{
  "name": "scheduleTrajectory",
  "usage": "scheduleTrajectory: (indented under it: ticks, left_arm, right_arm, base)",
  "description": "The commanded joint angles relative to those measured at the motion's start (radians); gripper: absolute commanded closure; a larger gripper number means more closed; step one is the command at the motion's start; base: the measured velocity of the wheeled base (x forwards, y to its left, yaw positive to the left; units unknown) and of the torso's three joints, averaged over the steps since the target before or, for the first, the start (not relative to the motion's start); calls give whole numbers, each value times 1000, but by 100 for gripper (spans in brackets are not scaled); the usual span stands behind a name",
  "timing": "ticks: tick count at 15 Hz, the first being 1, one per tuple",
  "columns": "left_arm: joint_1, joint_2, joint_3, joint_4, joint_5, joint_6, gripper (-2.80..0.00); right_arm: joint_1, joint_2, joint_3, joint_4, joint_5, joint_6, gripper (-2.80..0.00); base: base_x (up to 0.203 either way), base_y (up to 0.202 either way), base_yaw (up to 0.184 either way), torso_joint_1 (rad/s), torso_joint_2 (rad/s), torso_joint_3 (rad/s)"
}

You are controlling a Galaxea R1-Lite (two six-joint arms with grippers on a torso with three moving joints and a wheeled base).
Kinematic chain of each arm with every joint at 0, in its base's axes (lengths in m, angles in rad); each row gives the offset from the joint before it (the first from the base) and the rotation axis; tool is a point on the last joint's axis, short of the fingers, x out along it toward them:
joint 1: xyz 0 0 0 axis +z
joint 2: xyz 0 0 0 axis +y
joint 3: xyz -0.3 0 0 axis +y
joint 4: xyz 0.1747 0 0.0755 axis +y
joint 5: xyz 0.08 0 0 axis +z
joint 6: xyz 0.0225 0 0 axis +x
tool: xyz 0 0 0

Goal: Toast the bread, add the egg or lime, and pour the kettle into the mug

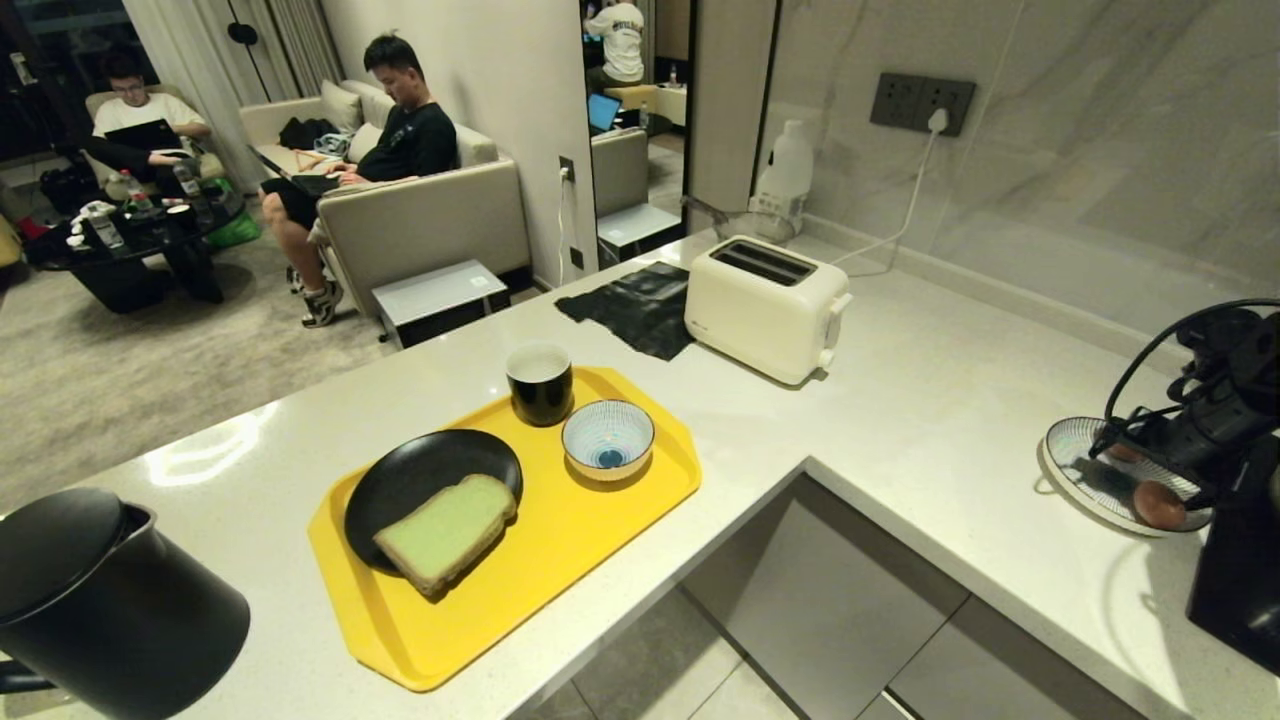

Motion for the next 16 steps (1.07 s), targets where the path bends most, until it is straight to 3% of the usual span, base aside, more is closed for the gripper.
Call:
scheduleTrajectory:
  ticks: [1, 4, 7, 12, 16]
  left_arm:
    - [0, -3, 0, 0, 0, 0, 0]
    - [0, -3, 0, 0, 0, 0, 0]
    - [0, -3, 0, 0, 0, 0, 0]
    - [0, -3, -1, 0, 0, 0, 0]
    - [0, -3, 0, 0, 0, 0, 0]
  right_arm:
    - [-1, 11, 0, 2, 0, -5, -280]
    - [-20, 0, 6, 11, 0, -53, -280]
    - [-67, -23, 28, 35, 5, -163, -280]
    - [-70, -30, 53, 43, 117, -169, -280]
    - [-64, -30, 69, 43, 160, -170, -280]
  base:
    - [0, 0, 0, 0, 0, 0]
    - [0, 0, 0, 0, 0, 0]
    - [0, 0, 0, 0, 0, 0]
    - [0, 0, 0, 0, 0, 0]
    - [0, 0, 0, 0, 0, 0]
